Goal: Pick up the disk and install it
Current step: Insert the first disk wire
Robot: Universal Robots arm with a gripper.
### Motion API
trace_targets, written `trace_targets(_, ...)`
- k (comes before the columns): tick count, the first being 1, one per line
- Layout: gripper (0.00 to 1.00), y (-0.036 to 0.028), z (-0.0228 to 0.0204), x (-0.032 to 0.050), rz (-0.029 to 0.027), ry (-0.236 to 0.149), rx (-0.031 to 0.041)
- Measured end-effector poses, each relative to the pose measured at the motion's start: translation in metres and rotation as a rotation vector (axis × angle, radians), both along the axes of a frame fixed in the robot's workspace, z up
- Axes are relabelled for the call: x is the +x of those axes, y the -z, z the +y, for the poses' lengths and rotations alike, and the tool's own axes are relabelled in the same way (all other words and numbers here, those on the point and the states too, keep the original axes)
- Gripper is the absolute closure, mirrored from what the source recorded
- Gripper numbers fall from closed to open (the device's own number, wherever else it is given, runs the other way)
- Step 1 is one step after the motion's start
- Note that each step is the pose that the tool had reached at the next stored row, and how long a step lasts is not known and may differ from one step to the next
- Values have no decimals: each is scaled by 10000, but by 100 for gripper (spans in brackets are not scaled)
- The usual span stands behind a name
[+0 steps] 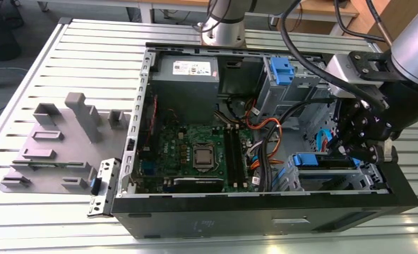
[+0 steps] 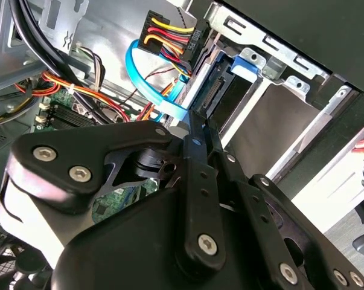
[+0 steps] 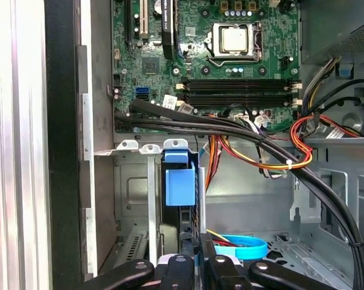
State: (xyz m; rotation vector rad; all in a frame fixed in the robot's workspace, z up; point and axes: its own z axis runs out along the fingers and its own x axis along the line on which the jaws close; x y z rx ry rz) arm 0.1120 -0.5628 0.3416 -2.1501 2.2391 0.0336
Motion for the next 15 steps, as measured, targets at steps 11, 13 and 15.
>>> trace_targets(11,84,28,-1,-10,-15,-15,3)
trace_targets(13,84,30,-1,-12,-16,-15,0)
trace_targets(15,84,29,-3,-13,-16,-15,-2)
